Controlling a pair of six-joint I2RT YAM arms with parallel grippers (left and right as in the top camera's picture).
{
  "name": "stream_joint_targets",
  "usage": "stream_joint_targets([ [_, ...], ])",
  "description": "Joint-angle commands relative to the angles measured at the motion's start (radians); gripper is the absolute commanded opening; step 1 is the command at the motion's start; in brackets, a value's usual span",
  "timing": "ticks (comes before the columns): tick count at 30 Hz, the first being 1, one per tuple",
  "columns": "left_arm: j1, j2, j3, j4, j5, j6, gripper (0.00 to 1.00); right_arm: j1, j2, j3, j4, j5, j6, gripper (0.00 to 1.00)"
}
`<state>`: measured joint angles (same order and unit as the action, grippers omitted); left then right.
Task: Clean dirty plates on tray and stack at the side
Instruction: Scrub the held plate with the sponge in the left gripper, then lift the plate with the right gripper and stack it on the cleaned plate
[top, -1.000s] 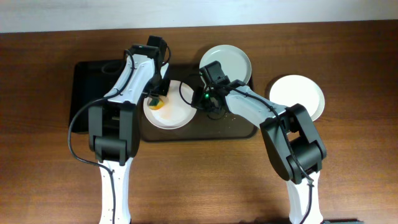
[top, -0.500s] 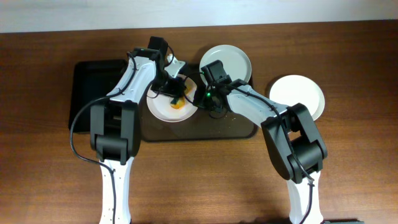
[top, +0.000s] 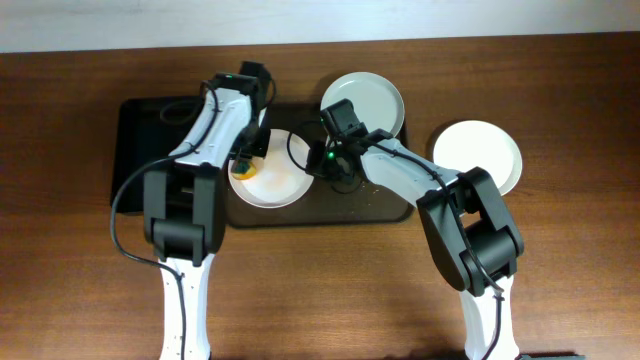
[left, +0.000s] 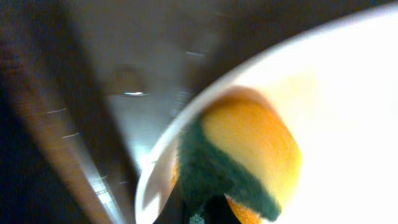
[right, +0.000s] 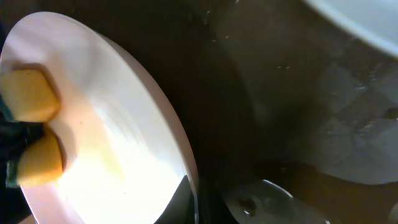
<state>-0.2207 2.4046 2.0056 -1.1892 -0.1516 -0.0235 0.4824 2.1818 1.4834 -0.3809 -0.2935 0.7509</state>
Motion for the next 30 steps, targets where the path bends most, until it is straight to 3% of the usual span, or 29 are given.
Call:
stream_joint_targets([
  [1, 0.011, 0.038, -0.022, -0.017, 0.577, 0.314, 0.01, -0.013, 0.019, -0.004, -0.003, 0.023, 0.006, 0.04],
  [5, 0.011, 0.038, -0.022, 0.007, 0.602, 0.313, 0.01, -0.013, 0.019, -0.004, -0.003, 0.014, 0.002, 0.04],
  [9, 0.031, 0.037, -0.019, 0.041, 0.719, 0.312, 0.01, -0.013, 0.018, -0.004, 0.001, -0.015, -0.024, 0.04],
  [11, 0.06, 0.037, 0.013, 0.057, 0.765, 0.3, 0.01, -0.017, 0.018, -0.002, -0.001, -0.07, -0.101, 0.04],
  [17, 0.124, 0.037, 0.366, 0.026, 0.753, 0.152, 0.01, -0.086, -0.044, 0.042, -0.189, -0.087, -0.229, 0.04],
  [22, 0.142, 0.038, 0.441, 0.0, 0.614, 0.103, 0.01, -0.09, -0.223, 0.043, -0.343, 0.179, -0.324, 0.04],
  [27, 0.14, 0.038, 0.434, -0.043, 0.57, 0.103, 0.01, -0.084, -0.433, 0.043, -0.415, 0.454, -0.359, 0.04],
  [30, 0.14, 0.038, 0.434, -0.043, 0.57, 0.103, 0.01, -0.023, -0.546, 0.043, -0.432, 0.773, -0.359, 0.04],
])
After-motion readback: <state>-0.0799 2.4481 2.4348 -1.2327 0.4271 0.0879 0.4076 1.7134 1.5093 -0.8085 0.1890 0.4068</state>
